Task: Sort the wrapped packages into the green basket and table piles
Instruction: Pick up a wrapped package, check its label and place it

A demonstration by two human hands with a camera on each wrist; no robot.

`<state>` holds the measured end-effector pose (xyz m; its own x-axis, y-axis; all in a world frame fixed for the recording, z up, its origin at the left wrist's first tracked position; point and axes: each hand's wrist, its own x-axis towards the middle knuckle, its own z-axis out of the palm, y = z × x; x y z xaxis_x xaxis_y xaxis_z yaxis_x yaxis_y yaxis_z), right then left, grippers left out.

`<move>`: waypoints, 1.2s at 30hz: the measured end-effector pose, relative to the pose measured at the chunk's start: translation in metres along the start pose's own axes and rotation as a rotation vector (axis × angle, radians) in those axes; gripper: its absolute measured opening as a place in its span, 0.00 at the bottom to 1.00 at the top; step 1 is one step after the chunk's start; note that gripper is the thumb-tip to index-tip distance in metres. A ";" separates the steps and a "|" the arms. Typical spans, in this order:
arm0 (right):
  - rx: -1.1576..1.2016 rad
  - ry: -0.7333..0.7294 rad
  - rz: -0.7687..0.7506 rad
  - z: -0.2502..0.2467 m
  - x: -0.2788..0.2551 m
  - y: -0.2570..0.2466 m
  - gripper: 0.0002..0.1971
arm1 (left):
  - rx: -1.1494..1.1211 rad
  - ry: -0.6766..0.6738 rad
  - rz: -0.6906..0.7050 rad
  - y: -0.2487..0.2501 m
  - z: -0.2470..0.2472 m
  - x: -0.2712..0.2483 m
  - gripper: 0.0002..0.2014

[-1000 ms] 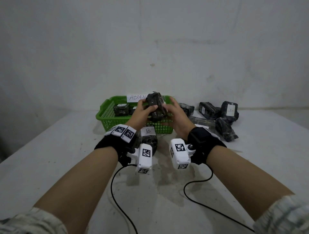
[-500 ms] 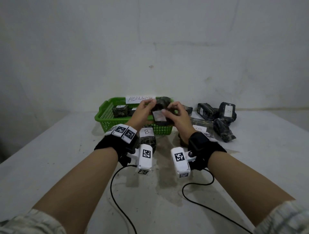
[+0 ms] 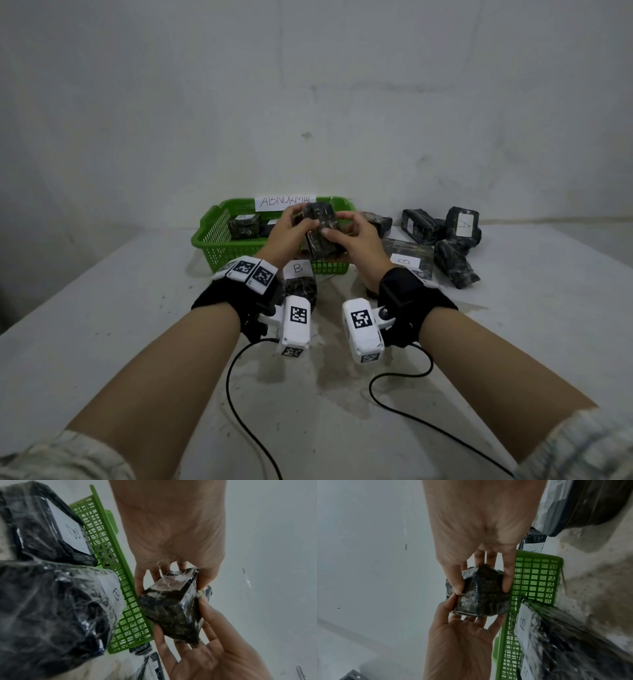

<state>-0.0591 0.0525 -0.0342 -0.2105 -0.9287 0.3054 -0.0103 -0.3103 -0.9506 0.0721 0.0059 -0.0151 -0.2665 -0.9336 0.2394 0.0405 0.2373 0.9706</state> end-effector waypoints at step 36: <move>0.224 -0.086 0.090 0.005 0.004 -0.007 0.10 | 0.014 -0.262 -0.186 -0.001 -0.013 -0.010 0.20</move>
<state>-0.0546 0.0496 -0.0262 -0.1168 -0.9654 0.2332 0.2239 -0.2544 -0.9408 0.0876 0.0115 -0.0186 -0.5069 -0.8610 0.0413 -0.0451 0.0744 0.9962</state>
